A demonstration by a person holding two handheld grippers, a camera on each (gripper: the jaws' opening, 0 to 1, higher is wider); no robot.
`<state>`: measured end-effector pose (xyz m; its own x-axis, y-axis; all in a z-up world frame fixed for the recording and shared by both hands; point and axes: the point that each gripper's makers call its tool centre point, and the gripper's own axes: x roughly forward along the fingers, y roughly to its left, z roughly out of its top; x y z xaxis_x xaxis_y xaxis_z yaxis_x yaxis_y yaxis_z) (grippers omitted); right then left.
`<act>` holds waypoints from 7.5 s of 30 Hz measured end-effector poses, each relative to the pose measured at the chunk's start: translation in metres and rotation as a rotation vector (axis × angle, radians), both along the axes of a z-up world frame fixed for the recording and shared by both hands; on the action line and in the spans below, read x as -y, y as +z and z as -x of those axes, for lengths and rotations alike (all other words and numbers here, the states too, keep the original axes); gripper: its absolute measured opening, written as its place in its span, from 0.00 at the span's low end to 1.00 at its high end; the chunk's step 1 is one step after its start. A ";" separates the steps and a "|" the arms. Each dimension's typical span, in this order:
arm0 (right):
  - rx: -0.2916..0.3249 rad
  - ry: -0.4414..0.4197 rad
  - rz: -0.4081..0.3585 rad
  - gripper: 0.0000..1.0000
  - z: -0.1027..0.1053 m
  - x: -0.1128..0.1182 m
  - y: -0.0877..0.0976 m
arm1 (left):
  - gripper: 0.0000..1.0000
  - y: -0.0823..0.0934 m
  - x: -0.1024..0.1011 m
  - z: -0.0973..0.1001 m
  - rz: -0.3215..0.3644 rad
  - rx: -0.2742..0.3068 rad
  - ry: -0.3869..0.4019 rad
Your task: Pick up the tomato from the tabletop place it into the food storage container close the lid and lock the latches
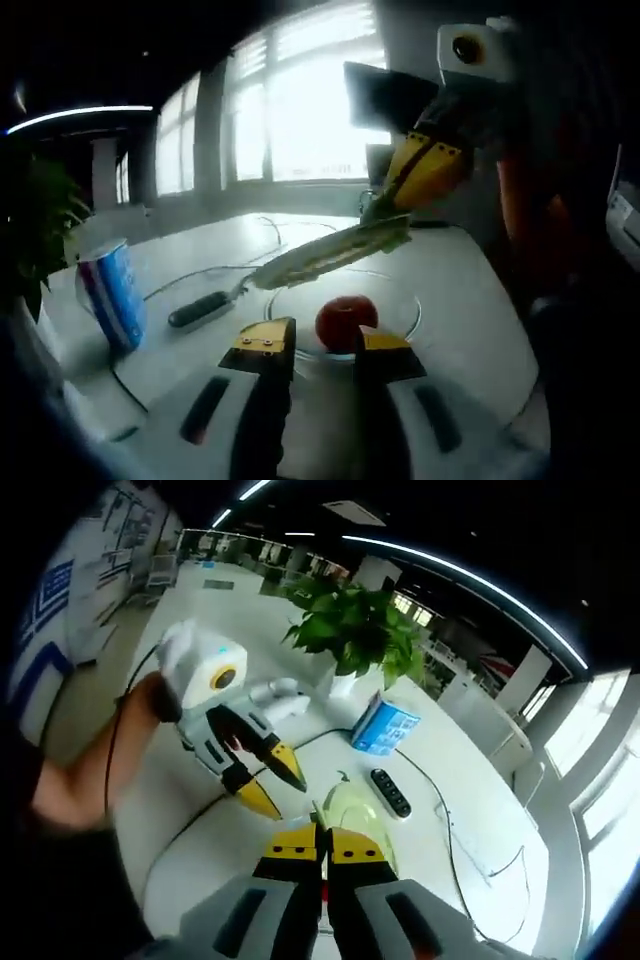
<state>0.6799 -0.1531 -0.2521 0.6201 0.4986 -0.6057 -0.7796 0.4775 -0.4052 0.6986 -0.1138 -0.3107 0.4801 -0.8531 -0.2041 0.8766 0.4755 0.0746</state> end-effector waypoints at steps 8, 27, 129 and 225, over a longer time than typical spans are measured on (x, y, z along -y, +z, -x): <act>-0.083 0.023 0.037 0.00 0.016 -0.013 -0.051 | 0.19 0.027 -0.031 -0.002 0.109 0.055 0.071; -0.031 0.218 -0.112 0.18 0.027 -0.005 -0.059 | 0.18 0.003 -0.020 -0.028 0.031 -0.010 0.136; -0.136 0.250 -0.359 0.29 -0.001 0.114 -0.111 | 0.22 -0.034 0.085 -0.022 -0.423 -0.191 -0.081; -0.177 0.291 -0.433 0.28 0.007 0.126 -0.105 | 0.53 -0.041 0.102 -0.015 -0.676 -0.371 -0.265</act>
